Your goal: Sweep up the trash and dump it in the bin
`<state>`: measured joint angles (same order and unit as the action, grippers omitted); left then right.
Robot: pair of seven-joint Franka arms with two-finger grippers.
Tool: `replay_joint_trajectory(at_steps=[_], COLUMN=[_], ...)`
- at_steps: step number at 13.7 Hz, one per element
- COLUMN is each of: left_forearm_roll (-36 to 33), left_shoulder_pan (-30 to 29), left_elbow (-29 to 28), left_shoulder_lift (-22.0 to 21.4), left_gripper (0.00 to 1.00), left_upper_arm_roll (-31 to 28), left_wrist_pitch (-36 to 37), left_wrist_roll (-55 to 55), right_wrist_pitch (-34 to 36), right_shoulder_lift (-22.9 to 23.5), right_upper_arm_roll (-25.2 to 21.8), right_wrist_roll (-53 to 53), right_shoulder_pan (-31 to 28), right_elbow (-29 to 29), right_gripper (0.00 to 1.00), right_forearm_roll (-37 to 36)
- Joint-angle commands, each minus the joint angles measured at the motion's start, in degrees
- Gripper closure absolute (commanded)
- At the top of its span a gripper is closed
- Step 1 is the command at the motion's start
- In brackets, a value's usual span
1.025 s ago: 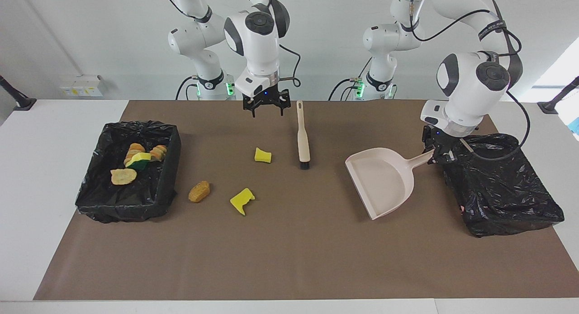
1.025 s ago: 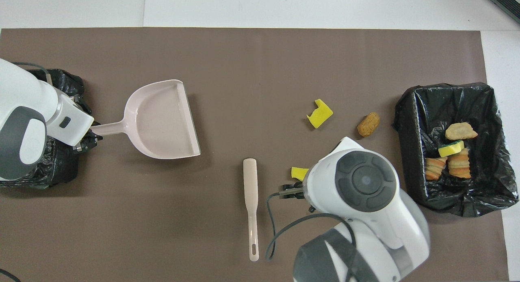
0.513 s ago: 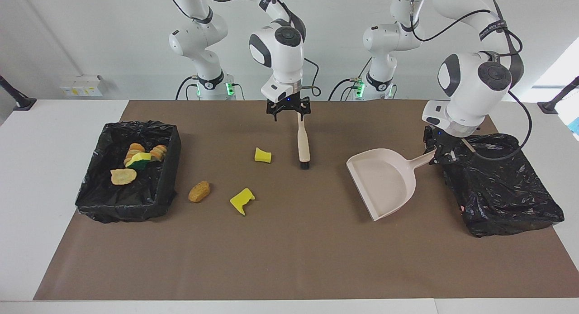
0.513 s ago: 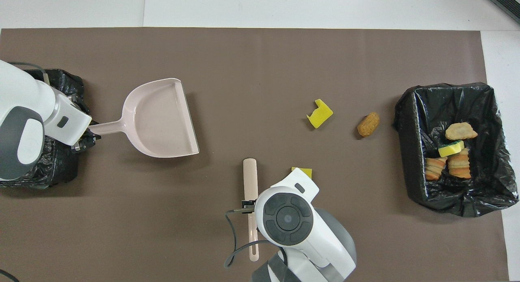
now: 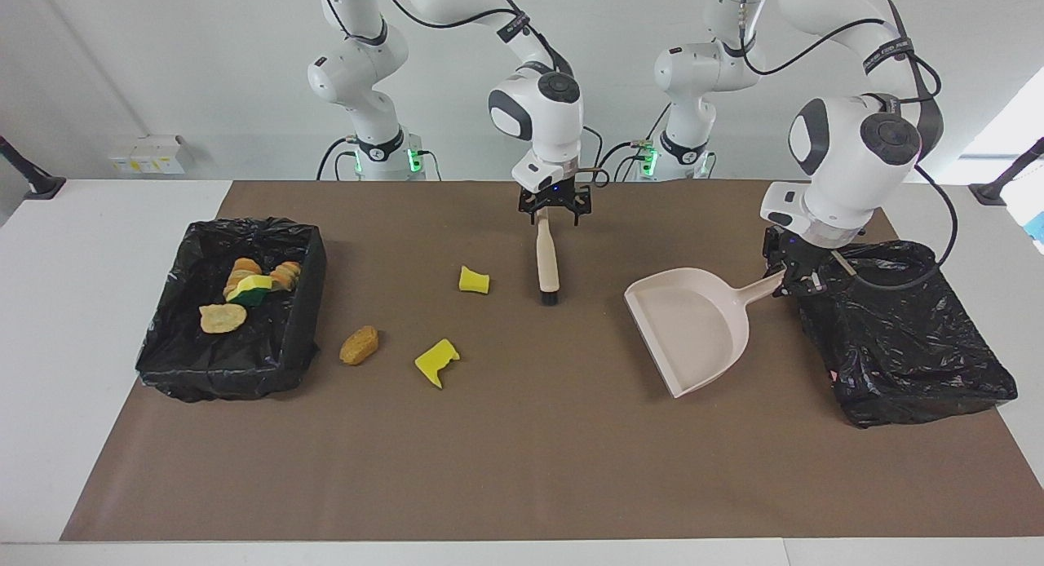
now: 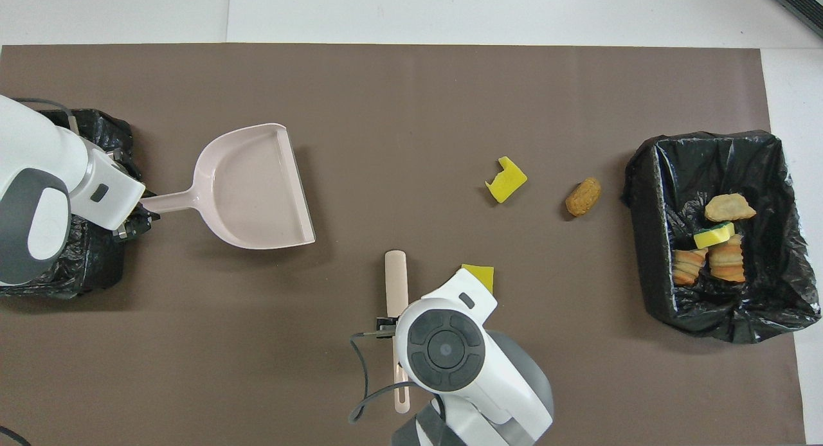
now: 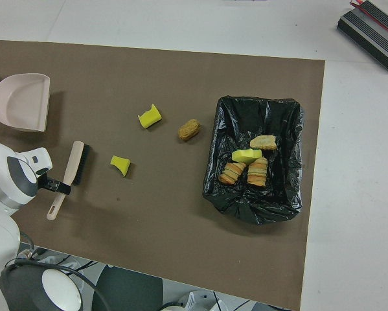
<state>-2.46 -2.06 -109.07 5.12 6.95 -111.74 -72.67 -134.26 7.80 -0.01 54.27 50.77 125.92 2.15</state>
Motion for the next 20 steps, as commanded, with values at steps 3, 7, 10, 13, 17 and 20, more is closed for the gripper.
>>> replay_joint_trajectory(at_steps=[3,7,10,13,17,20], left_forearm_roll=[0.35,0.35,0.35,0.35,0.35,0.35], left_shoulder_pan=[-0.4,-0.4,-0.4,-0.4,-0.4,-0.4], left_elbow=[-2.2,-2.29,-2.29,-2.29,-2.47,-2.47], left_shoulder_lift=[-2.04,-2.04,-2.04,-2.04,-2.04,-2.04], left_gripper=[1.0,1.0,1.0,1.0,1.0,1.0], left_upper_arm_roll=[-0.01,-0.01,-0.01,-0.01,-0.01,-0.01], left_wrist_pitch=[-1.63,-1.55,-1.64,-1.64,-1.63,-1.64], left_wrist_roll=[-0.19,-0.19,-0.28,-0.28,-0.28,-0.28], right_wrist_pitch=[4.08,7.87,7.0,5.16,3.49,3.31], right_shoulder_lift=[-4.19,-7.44,-7.36,-7.01,-6.83,-6.66], right_upper_arm_roll=[-0.34,-0.34,-0.34,-0.34,-0.34,-0.34], right_wrist_roll=[1.89,1.28,1.19,0.84,-0.12,-0.83], right_shoulder_pan=[1.7,1.62,1.62,1.35,1.0,0.91], right_elbow=[3.81,3.98,4.07,4.33,4.51,4.69], right_gripper=[0.0,0.12,0.25,0.26,0.31,0.41], right_forearm_roll=[-0.12,-0.12,-0.21,-0.12,-0.12,0.22])
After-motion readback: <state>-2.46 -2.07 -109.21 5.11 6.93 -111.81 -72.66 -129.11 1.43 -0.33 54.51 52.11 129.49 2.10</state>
